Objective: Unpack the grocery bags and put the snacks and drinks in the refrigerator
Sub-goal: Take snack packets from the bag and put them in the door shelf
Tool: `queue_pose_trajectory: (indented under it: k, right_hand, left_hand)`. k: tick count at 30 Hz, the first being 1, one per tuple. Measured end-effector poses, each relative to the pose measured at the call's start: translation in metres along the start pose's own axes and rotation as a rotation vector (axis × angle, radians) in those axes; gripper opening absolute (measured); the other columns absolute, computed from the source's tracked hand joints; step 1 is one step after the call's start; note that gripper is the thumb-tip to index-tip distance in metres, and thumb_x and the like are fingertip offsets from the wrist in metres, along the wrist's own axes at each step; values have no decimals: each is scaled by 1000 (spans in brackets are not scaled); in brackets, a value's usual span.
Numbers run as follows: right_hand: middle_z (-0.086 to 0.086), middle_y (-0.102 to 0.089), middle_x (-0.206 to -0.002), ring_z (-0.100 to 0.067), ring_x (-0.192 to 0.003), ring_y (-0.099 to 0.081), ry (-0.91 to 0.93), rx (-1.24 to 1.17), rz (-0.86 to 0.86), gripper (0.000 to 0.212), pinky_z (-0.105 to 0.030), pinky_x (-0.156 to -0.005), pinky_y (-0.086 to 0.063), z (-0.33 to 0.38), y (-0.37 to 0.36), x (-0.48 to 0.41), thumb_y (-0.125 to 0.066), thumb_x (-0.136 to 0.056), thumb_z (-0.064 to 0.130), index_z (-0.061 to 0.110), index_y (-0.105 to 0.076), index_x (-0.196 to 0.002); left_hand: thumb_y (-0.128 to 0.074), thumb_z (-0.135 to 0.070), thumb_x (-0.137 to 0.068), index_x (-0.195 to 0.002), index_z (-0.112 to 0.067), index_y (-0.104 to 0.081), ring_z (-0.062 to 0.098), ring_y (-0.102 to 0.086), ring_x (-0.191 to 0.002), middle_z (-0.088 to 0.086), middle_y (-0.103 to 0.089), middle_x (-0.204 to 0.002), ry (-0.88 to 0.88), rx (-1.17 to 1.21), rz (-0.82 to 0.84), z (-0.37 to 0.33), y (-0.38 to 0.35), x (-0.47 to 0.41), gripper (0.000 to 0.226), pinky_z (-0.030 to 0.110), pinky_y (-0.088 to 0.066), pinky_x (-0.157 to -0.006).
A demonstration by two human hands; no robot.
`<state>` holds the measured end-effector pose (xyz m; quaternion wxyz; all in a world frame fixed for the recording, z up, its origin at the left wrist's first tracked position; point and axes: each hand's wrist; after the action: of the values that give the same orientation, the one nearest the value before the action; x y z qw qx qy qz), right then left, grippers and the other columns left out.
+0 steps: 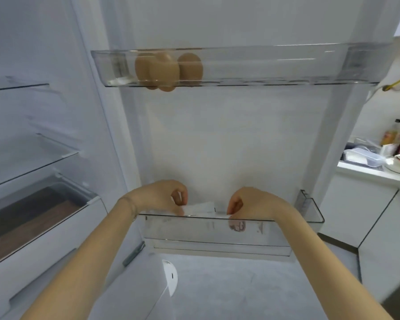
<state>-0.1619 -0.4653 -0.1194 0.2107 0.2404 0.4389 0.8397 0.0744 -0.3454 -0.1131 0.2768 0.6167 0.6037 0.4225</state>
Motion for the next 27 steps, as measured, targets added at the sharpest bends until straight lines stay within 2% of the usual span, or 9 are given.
queue_pose_trajectory:
  k: [4, 7, 11, 13, 16, 20, 22, 25, 27]
  right_hand:
    - [16, -71, -81, -5, -87, -68, 23, 10, 44, 10, -25, -84, -54, 11, -4, -1, -69, -82, 24, 25, -77, -88]
    - [13, -74, -84, -6, -86, -68, 16, 8, 83, 8, -27, -83, -54, 16, -3, -2, -70, -79, 28, 27, -77, -84]
    - [9, -74, -89, -4, -82, -64, 12, 26, 93, 6, -25, -82, -51, 20, -2, -6, -72, -79, 27, 27, -76, -83]
    - [10, -74, -86, -1, -77, -62, 7, 4, 91, 7, -21, -76, -49, 20, -6, -8, -72, -79, 27, 26, -77, -84]
    - [17, -70, -71, 6, -61, -58, 22, -7, 122, 7, -16, -66, -45, 23, -14, -9, -70, -81, 25, 28, -76, -82]
    - [12, -73, -85, 0, -74, -63, -1, -118, 76, 13, -14, -71, -48, 23, -13, -7, -67, -86, 25, 22, -76, -94]
    - [6, -73, -90, -7, -80, -64, -16, -191, -31, 14, -17, -73, -48, 21, -12, -4, -66, -88, 23, 20, -75, -98]
    - [12, -67, -106, -5, -94, -61, -2, -154, -294, 17, -19, -85, -46, 21, -12, 15, -63, -91, 27, 30, -71, -105]
    - [17, -63, -118, -5, -107, -57, 15, -94, -390, 22, -24, -93, -46, 24, -12, 38, -60, -93, 33, 34, -66, -115]
  left_hand:
    - [-78, -25, -78, -81, -22, -62, 11, -59, -79, 0, -66, -91, -23, -123, 61, 1, -4, -2, 17, 25, -50, -71]
    - [-79, -28, -76, -74, -28, -60, 10, -56, -70, -10, -62, -77, -6, -144, 124, 3, -2, 0, 19, 20, -46, -62]
    - [-78, -17, -77, -73, -22, -64, 9, -53, -55, -10, -61, -60, 10, -92, 219, -5, 4, -3, 15, 20, -45, -55]
    - [-77, -15, -79, -72, -21, -67, 6, -54, -53, -10, -62, -61, -7, -39, 257, -9, 3, -4, 14, 20, -46, -55]
    - [-74, -16, -82, -82, -15, -73, 8, -58, -64, -4, -68, -75, -33, -3, 236, -6, 1, 0, 1, 21, -50, -60]
    - [-69, -23, -87, -94, -20, -74, 9, -64, -81, -1, -73, -94, -52, -16, 134, 0, 3, 5, 8, 21, -52, -75]
    - [-70, -25, -87, -96, -27, -71, 8, -64, -86, -9, -70, -95, -110, -10, -47, -5, 0, 8, 10, 11, -47, -75]
    - [-72, -32, -85, -101, -35, -69, 2, -64, -86, -18, -69, -97, -266, 203, -364, -27, -7, 15, 16, 15, -49, -80]
    - [-68, -40, -86, -113, -38, -64, -1, -61, -98, -20, -67, -108, -330, 150, -467, -43, -12, 18, 27, 18, -46, -89]
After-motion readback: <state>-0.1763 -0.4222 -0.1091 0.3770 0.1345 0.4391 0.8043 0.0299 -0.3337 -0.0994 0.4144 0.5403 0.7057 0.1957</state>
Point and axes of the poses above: each hand's wrist, its own x-axis away from the middle knuckle, its own y-axis out of the back of the hand, z = x × y
